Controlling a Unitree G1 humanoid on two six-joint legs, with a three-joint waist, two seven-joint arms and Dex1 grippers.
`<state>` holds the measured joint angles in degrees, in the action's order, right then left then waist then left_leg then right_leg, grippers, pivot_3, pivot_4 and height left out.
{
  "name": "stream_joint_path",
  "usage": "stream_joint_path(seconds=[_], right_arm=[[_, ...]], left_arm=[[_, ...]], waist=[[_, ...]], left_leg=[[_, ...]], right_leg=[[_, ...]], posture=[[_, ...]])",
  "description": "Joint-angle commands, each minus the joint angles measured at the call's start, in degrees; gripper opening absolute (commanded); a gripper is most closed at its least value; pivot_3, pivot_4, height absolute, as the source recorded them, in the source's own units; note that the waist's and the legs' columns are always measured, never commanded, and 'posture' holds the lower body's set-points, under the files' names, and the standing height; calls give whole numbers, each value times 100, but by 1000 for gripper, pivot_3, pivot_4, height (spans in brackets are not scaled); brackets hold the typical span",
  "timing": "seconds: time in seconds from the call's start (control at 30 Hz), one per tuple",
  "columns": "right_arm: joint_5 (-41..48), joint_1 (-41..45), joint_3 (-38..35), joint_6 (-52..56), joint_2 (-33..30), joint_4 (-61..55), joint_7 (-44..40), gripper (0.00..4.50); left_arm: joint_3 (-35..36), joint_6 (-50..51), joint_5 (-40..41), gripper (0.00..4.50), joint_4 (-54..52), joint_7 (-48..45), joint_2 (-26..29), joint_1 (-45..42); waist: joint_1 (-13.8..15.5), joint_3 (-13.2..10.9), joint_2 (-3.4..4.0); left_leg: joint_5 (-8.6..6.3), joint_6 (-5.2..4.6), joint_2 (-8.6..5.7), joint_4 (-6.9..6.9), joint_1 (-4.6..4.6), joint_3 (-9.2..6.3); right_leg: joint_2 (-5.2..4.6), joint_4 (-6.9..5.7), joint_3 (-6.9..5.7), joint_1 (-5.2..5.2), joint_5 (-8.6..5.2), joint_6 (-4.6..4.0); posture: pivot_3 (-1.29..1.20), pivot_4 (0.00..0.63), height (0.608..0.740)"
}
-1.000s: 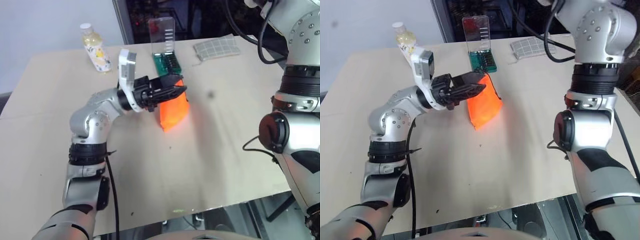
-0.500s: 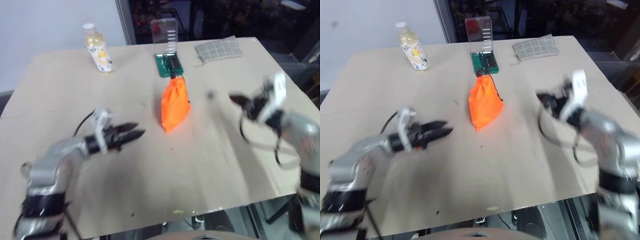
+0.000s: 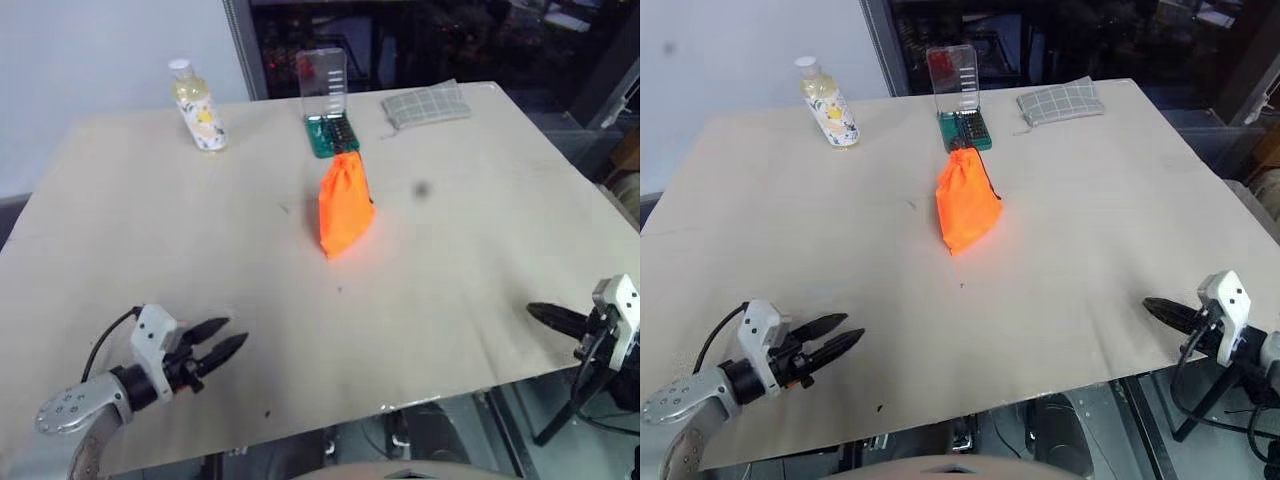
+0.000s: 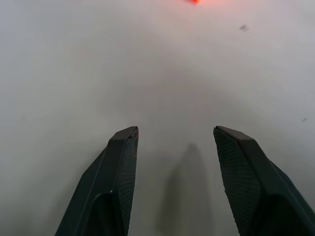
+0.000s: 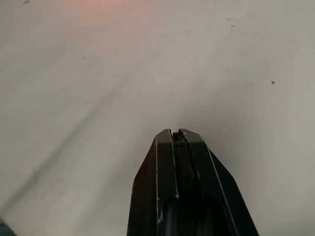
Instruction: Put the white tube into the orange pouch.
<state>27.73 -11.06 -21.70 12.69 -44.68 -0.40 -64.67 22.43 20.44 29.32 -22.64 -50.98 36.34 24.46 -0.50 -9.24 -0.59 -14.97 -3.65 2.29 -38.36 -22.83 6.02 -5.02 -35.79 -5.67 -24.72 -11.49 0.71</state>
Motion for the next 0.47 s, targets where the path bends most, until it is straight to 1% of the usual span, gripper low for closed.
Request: stream_joint_path(seconds=[0.03,0.13,0.23,0.33,0.47], right_arm=[[164,22,-221,-205,-126,51,-299,0],[183,31,-209,-180,-172,74,-411,0],[201,48,-224,-114,-194,84,-439,0],[137,97,-235,-191,-225,158,-403,0],[203,143,-257,-117,-216,105,-356,0]], left_arm=[[275,-128,174,2492,-348,-25,8,140],[301,-67,226,2492,-360,-29,41,164],[319,-80,232,2492,-331,-36,66,164],[311,-19,274,2492,-300,-32,86,127],[284,31,336,2492,-228,-76,114,77]], waist=[[4,0,2],[26,4,-1],[68,5,-1],[119,5,-1],[138,4,-2]], left_leg=[[0,0,0,0,0,0],[1,0,-5,-2,0,1],[-23,-27,-10,-2,-6,1],[-36,-30,-9,-2,-8,2],[-46,-41,-12,-2,-10,7]], right_leg=[[0,-1,-2,0,0,0],[-1,-6,-4,0,2,-2],[3,-6,-5,-1,3,-5],[11,-3,-4,-1,7,-29],[10,3,-3,0,-7,-7]], posture=[[0,150,740],[0,150,740],[0,150,740],[0,150,740],[0,150,740]])
